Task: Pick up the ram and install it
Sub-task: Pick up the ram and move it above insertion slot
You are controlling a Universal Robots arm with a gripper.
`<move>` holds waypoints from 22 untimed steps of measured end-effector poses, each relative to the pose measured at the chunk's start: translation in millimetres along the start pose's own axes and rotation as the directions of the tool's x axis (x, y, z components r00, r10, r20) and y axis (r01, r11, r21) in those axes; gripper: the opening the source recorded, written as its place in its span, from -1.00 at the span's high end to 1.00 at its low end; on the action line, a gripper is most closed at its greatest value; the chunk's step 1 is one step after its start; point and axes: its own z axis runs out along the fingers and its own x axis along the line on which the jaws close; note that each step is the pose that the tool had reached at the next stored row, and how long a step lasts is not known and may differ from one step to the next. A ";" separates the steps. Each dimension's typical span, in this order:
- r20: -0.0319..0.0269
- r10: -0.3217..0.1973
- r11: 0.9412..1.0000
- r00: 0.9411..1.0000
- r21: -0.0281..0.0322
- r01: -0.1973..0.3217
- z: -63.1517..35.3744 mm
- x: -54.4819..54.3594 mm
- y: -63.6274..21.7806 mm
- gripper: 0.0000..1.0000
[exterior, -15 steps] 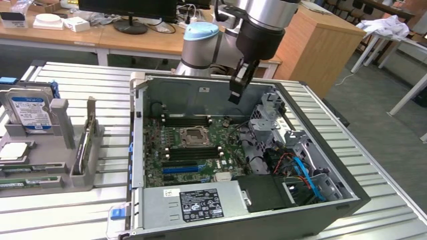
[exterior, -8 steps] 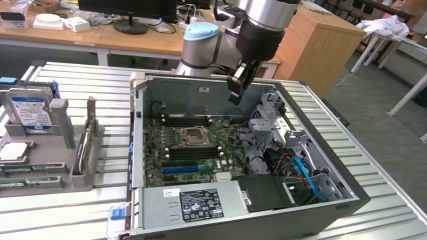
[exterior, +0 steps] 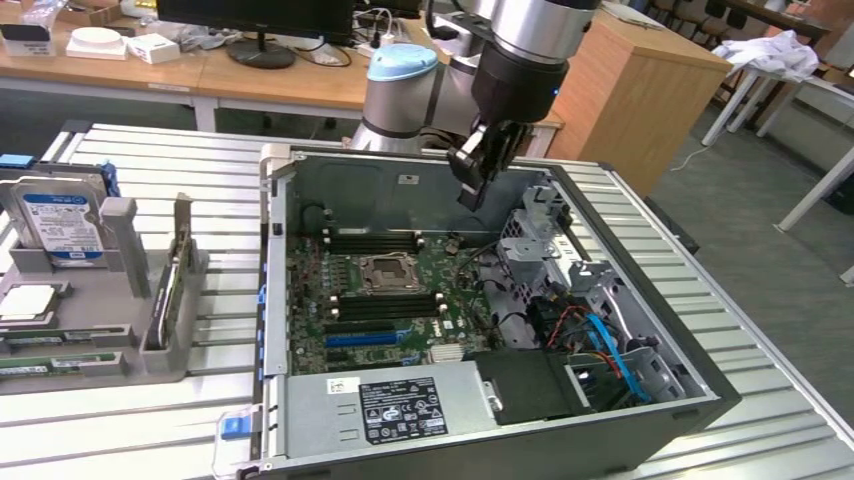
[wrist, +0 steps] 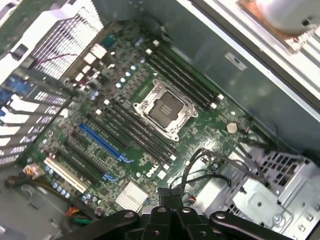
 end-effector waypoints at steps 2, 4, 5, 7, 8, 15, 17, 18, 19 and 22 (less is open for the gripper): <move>0.001 0.036 0.999 0.999 0.002 -0.036 0.3 0.0 0.0 0.80; 0.003 0.072 0.997 0.997 0.003 -0.072 0.6 0.0 0.0 0.80; 0.004 0.091 0.996 0.996 0.004 -0.091 0.8 0.0 0.0 0.80; 0.006 0.126 0.992 0.992 0.005 -0.126 1.2 0.0 0.0 0.80; 0.006 0.143 0.990 0.990 0.006 -0.143 1.4 0.1 -0.1 0.80; 0.012 0.245 0.969 0.969 0.010 -0.245 2.4 0.1 -0.1 0.80; 0.013 0.266 0.964 0.964 0.011 -0.266 2.5 0.1 -0.1 0.80; 0.013 0.274 0.962 0.962 0.011 -0.274 2.5 0.1 -0.2 0.80; 0.014 0.282 0.959 0.959 0.011 -0.283 2.6 0.1 -0.1 0.80; 0.015 0.308 0.951 0.951 0.012 -0.308 2.7 0.0 -0.2 0.80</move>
